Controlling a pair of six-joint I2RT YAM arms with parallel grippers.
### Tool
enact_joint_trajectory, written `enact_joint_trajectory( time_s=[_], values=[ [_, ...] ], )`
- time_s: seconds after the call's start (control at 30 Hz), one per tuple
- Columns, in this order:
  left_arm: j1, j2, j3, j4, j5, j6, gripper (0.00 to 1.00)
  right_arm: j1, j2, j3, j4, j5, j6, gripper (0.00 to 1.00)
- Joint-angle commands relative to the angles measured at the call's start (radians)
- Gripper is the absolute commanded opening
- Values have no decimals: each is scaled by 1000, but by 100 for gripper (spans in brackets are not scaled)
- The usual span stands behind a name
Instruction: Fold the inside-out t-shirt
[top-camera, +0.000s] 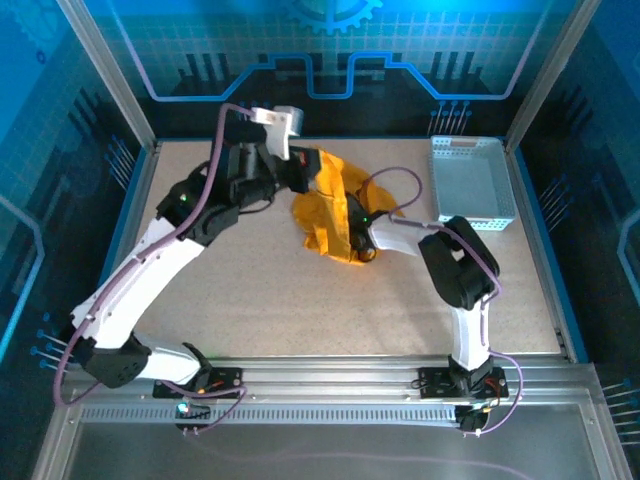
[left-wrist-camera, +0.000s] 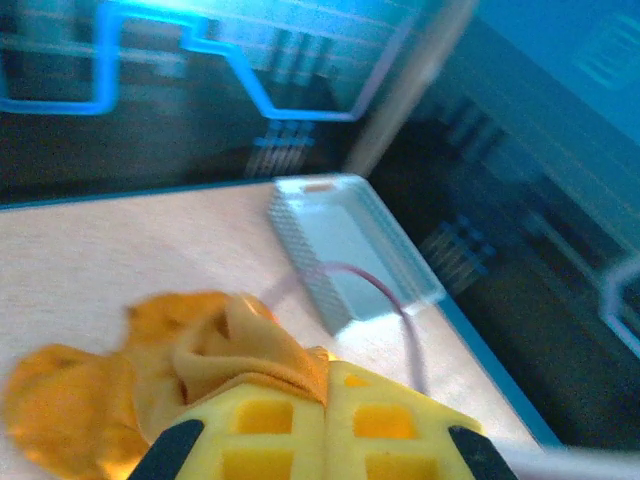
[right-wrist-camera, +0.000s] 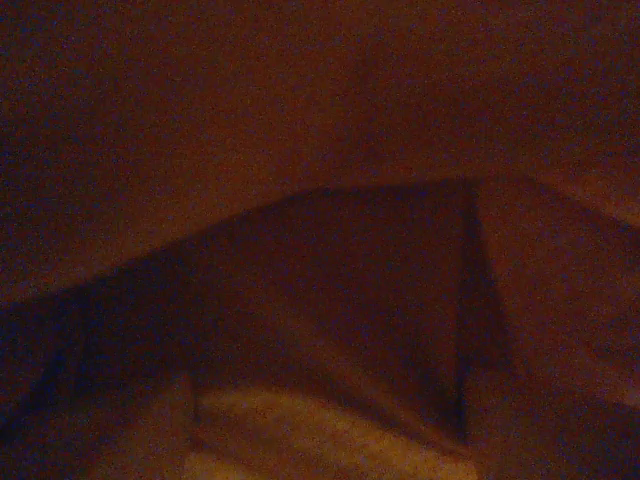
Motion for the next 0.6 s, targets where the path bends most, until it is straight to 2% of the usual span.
enact_joint_trajectory(
  time_s=[0.0, 0.1, 0.27, 0.57],
  values=[
    [105, 85, -12, -24, 37, -22, 0, 52, -83, -141, 76, 33, 7, 72],
    [193, 168, -34, -11, 82, -45, 0, 84, -136, -242, 100, 59, 42, 72],
    [253, 343, -33, 6, 124, -29, 0, 155, -209, -372, 112, 99, 92, 69],
    [269, 706, 92, -134, -70, 21, 0, 196, -364, -554, 174, 153, 192, 66]
  ],
)
